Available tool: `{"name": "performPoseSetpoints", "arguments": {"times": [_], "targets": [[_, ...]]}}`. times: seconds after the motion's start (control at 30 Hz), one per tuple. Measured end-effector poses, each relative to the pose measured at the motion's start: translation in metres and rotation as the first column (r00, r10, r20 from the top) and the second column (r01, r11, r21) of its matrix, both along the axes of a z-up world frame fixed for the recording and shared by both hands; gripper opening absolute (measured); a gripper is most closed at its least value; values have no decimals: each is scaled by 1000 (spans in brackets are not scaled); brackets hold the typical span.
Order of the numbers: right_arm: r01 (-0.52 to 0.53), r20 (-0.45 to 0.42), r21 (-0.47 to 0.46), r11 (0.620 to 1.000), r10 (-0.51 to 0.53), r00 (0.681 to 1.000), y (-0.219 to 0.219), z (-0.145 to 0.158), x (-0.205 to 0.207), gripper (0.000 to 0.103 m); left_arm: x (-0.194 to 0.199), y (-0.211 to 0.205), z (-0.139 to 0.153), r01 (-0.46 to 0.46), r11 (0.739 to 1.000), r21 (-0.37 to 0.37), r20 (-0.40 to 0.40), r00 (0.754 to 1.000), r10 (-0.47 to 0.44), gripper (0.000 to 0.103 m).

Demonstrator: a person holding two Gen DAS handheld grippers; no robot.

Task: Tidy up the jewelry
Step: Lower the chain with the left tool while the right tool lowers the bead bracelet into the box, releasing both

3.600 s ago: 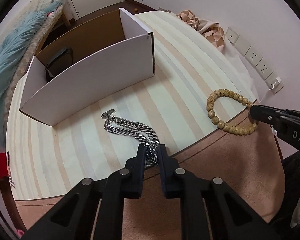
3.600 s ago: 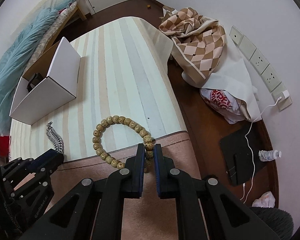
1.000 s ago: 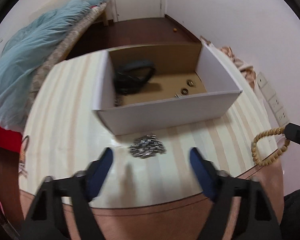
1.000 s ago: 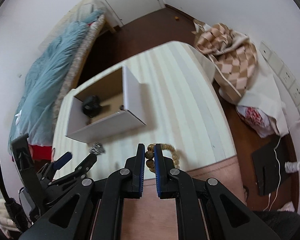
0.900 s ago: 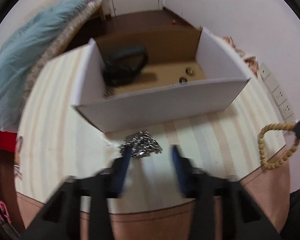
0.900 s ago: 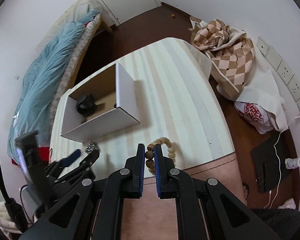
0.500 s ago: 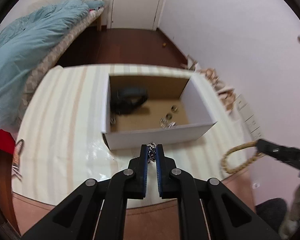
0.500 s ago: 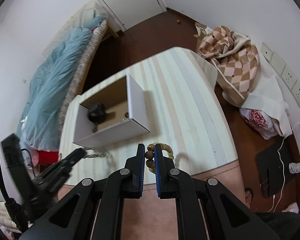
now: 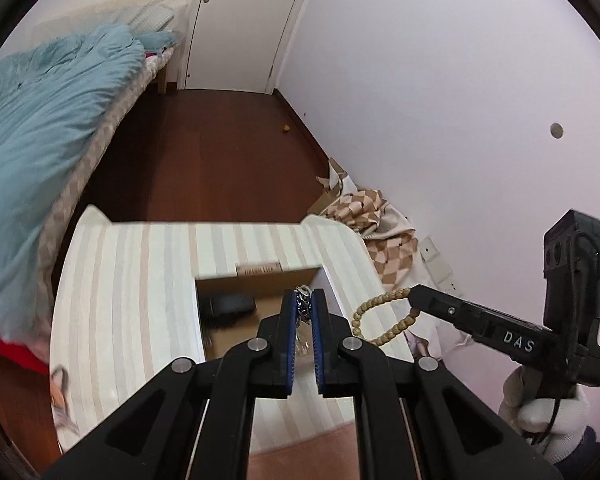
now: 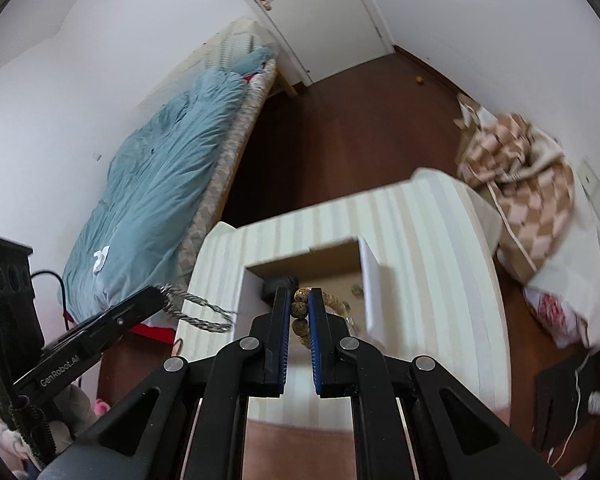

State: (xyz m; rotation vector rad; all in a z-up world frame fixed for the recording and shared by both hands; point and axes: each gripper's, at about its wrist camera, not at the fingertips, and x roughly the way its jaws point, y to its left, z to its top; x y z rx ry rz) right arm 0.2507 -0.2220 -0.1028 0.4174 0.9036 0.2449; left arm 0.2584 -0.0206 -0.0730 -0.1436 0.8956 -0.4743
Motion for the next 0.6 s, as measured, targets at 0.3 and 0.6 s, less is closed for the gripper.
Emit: {"name": "performPoseSetpoints", "arguments": {"times": [0.3, 0.6], "targets": [[-100, -112, -57, 993, 94, 989, 38, -33, 64, 9, 56, 2, -66, -17, 1000, 11, -293, 956, 19, 7], [-115, -265, 18, 993, 116, 957, 36, -74, 106, 25, 53, 25, -69, -169, 980, 100, -229, 955, 188, 89]]}}
